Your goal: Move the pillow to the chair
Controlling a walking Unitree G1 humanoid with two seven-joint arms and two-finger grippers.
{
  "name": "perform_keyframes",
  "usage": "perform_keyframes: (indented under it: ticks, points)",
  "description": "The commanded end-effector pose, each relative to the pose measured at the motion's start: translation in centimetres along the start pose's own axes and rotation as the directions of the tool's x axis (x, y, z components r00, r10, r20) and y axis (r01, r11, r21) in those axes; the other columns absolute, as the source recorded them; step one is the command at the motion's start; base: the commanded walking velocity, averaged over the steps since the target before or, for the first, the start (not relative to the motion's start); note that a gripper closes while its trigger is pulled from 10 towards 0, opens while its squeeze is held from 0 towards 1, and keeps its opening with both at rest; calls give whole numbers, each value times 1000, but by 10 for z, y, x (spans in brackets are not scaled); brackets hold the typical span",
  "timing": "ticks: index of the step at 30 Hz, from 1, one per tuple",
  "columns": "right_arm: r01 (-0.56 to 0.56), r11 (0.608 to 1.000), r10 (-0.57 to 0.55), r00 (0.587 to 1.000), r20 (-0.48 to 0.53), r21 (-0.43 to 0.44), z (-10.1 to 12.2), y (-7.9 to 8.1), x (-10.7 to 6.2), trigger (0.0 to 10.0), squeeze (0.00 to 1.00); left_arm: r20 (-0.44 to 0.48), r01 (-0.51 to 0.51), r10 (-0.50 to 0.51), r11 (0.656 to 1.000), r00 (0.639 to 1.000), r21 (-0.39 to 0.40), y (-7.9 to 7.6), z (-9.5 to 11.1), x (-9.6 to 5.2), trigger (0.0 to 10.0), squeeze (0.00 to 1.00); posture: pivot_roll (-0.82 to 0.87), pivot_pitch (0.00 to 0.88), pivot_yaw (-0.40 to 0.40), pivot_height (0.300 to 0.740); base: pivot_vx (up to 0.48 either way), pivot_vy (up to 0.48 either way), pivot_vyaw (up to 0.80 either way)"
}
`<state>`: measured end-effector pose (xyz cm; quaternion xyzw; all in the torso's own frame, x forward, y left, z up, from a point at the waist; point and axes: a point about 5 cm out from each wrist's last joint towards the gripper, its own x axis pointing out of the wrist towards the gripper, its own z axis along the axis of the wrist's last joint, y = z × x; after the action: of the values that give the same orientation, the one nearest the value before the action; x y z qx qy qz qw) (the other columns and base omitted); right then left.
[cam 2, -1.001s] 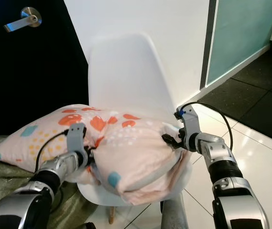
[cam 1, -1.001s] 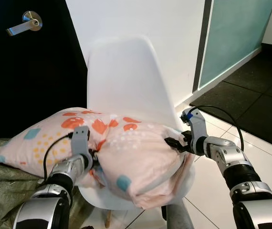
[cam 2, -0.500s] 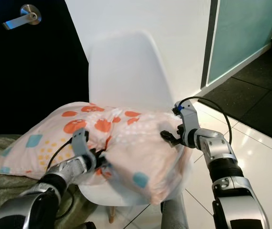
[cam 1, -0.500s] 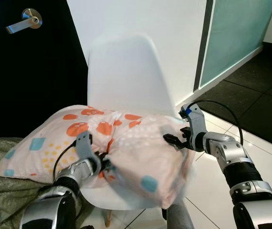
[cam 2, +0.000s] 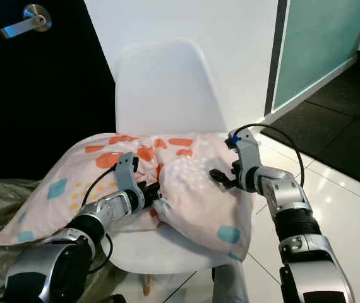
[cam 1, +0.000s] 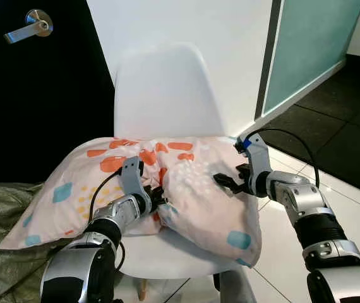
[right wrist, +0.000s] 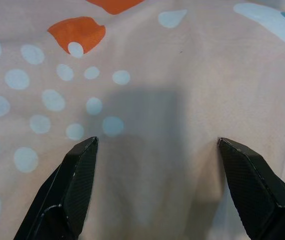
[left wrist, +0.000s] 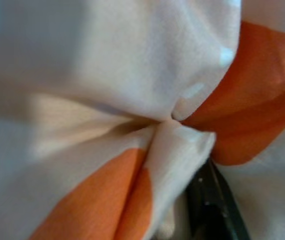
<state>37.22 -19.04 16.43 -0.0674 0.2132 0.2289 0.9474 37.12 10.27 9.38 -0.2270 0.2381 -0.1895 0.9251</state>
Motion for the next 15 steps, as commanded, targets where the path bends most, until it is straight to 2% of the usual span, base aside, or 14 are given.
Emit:
perform_keyframes:
  ticks: [1, 7, 10, 11, 12, 14, 15]
  points:
    - [-14, 1000, 14, 1000, -17, 3, -5, 6, 3, 10000, 0, 31, -15, 14, 999, 999, 34, 9, 7, -5, 10000, 1000, -321, 102, 130, 525, 0, 0, 0]
    - [-21, 1000, 21, 1000, -9, 6, -2, 8, 5, 10000, 0, 15, -31, 30, 997, 999, 65, 25, 10, -14, 10000, 1000, -304, 103, 120, 525, 0, 0, 0]
    - [-13, 1000, 13, 1000, -12, 4, -5, 9, 7, 10000, 0, -42, -62, 69, 988, 997, 145, 40, 5, -21, 10000, 1000, -298, 98, 118, 525, 0, 0, 0]
    - [-1, 1000, 1, 1000, -12, 8, -6, 7, 8, 10000, 0, -71, -93, 107, 980, 992, 178, 49, 1, -26, 10000, 1000, -297, 91, 115, 525, 0, 0, 0]
    - [-1, 1000, 1, 1000, -12, 8, -6, 7, 8, 10000, 0, -71, -93, 107, 980, 992, 178, 49, 1, -26, 10000, 1000, -297, 91, 115, 525, 0, 0, 0]
    - [37, 999, -37, 999, -16, 27, -11, 1, 9, 10000, 0, -135, -153, 191, 956, 972, 250, 70, -11, -38, 10000, 1000, -290, 86, 109, 525, 0, 0, 0]
    - [37, 999, -37, 999, -16, 27, -11, 1, 9, 10000, 0, -135, -153, 191, 956, 972, 250, 70, -11, -38, 10000, 1000, -290, 86, 109, 525, 0, 0, 0]
